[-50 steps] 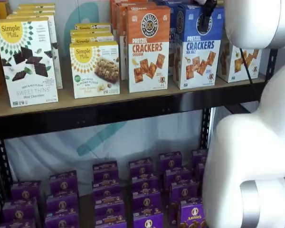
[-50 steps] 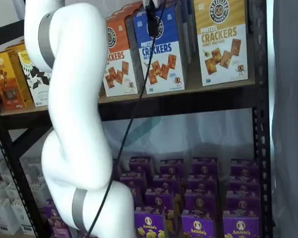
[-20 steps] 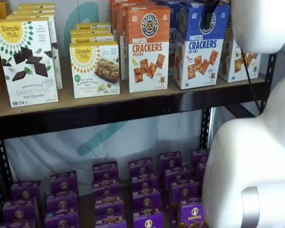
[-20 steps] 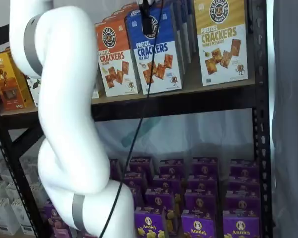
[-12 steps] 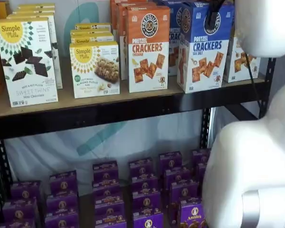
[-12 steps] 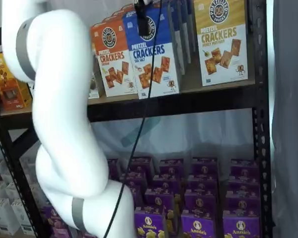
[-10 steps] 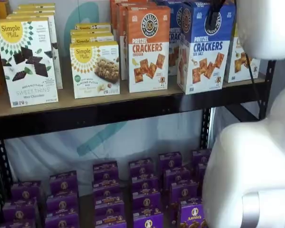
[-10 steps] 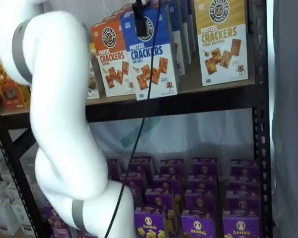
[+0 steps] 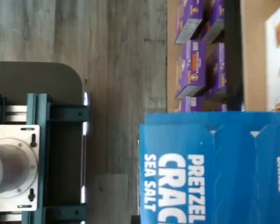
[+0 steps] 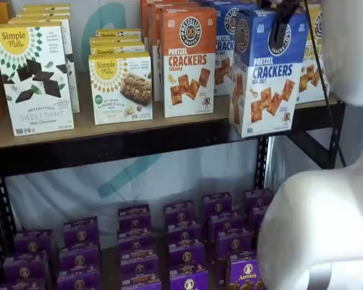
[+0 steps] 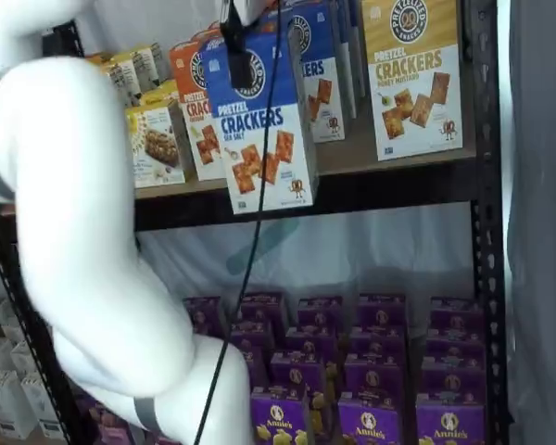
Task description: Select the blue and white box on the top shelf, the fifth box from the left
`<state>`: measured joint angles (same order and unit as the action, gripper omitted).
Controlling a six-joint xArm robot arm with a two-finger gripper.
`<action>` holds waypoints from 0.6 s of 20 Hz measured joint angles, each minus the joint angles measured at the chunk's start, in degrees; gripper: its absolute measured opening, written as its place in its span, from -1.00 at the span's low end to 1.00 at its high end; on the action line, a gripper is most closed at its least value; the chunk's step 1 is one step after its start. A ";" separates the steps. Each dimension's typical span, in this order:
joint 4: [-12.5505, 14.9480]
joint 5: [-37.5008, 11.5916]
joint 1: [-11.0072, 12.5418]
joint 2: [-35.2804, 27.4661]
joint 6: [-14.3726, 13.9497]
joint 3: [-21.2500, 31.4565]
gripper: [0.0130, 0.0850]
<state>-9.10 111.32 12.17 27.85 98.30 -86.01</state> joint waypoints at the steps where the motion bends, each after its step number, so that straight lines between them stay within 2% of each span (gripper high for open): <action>1: 0.21 -0.01 0.01 0.88 0.12 1.01 0.33; 12: 1.30 -1.10 1.50 8.27 2.21 10.45 0.33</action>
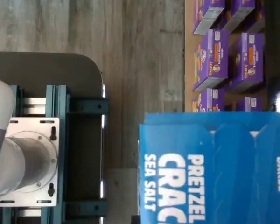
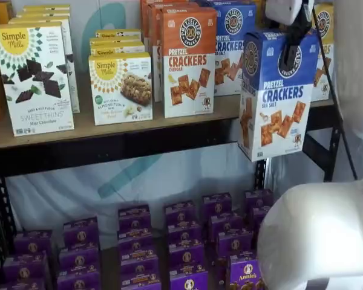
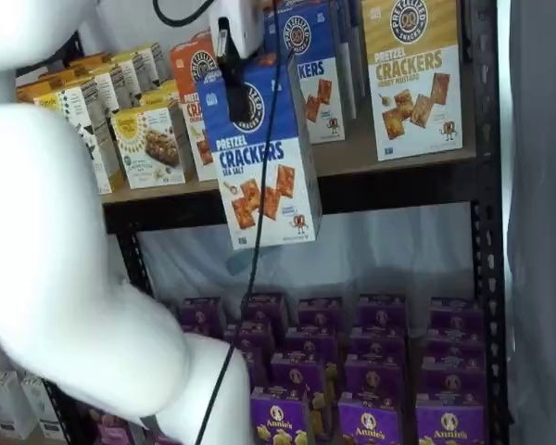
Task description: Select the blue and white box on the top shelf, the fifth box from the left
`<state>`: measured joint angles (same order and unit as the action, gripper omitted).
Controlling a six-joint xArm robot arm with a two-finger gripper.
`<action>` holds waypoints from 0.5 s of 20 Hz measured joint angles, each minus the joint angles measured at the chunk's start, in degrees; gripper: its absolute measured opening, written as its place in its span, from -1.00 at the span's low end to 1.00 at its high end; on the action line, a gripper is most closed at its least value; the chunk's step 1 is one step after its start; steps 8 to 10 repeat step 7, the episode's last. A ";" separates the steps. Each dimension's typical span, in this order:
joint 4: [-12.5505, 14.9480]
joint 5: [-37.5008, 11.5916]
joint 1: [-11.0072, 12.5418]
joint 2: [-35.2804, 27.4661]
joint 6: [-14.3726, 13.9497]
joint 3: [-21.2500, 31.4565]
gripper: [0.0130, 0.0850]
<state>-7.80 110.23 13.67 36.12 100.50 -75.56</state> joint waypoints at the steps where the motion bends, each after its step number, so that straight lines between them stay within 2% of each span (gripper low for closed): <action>1: 0.00 -0.08 0.14 0.32 0.15 0.46 0.33; 10: 0.24 -0.70 0.72 1.78 0.92 2.90 0.33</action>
